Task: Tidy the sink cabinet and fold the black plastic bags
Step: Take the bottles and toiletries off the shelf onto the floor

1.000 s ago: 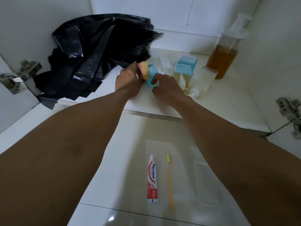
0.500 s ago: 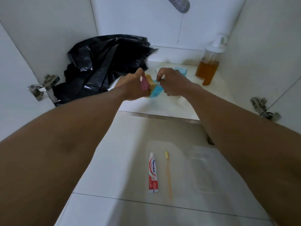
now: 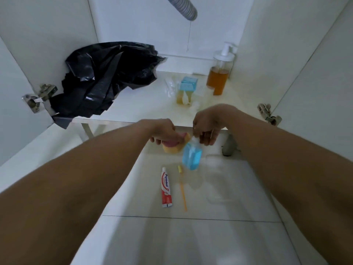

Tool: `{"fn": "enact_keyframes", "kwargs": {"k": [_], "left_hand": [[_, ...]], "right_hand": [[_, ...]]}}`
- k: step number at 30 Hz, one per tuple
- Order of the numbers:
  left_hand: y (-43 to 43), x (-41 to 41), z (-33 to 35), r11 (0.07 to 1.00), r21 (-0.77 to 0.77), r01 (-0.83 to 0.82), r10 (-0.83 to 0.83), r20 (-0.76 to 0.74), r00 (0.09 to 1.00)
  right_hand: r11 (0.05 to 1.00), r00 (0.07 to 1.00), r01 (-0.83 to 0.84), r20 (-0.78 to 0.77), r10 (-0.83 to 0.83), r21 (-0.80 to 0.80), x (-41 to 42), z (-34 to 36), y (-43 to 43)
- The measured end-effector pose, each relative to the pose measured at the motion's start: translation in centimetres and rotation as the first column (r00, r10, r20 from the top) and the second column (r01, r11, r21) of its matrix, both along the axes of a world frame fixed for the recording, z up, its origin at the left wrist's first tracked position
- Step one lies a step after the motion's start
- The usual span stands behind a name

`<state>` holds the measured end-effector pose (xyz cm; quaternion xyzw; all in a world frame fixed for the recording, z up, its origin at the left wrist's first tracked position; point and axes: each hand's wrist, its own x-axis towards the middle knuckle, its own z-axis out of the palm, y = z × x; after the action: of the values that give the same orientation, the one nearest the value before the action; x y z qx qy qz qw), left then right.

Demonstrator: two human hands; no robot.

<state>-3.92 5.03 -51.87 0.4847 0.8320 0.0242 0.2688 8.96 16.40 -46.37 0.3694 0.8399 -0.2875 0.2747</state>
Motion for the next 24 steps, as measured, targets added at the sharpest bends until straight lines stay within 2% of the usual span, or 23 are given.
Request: {"fn": "enact_keyframes", "kwargs": {"k": [2, 5, 10, 14, 19, 22, 24], "left_hand": [[-0.2, 1.7, -2.7, 0.998, -0.041, -0.051, 0.052, 0.026, 0.998], [-0.5, 3.7, -7.3, 0.981, 0.0, -0.195, 0.195, 0.079, 0.978], [-0.8, 6.0, -13.1, 0.918, 0.051, -0.393, 0.386, 0.11, 0.916], [0.4, 7.5, -14.5, 0.933, 0.053, -0.357, 0.352, 0.081, 0.932], [1.7, 8.9, -15.1, 0.935, -0.009, -0.355, 0.355, 0.044, 0.934], [1.7, 8.7, -15.2, 0.935, 0.003, -0.355, 0.354, 0.064, 0.933], [1.8, 9.0, -16.4, 0.95, -0.037, -0.309, 0.312, 0.104, 0.944]], "right_hand": [[1.0, 0.995, 0.003, 0.104, -0.001, -0.018, 1.0, -2.0, 0.3], [1.0, 0.984, 0.004, 0.178, -0.006, 0.008, 2.3, -4.7, 0.7], [0.993, 0.998, 0.037, 0.042, -0.042, 0.108, 3.4, -8.0, 1.0], [0.979, 0.994, 0.093, -0.078, -0.081, 0.179, 3.1, -10.5, 1.1], [0.942, 0.985, 0.127, -0.153, -0.082, 0.311, 2.6, -12.8, 1.5], [0.941, 0.973, 0.137, -0.218, -0.07, 0.311, 2.0, -12.8, 1.5], [0.952, 0.98, 0.116, -0.187, -0.064, 0.284, 2.1, -14.2, 1.6]]}}
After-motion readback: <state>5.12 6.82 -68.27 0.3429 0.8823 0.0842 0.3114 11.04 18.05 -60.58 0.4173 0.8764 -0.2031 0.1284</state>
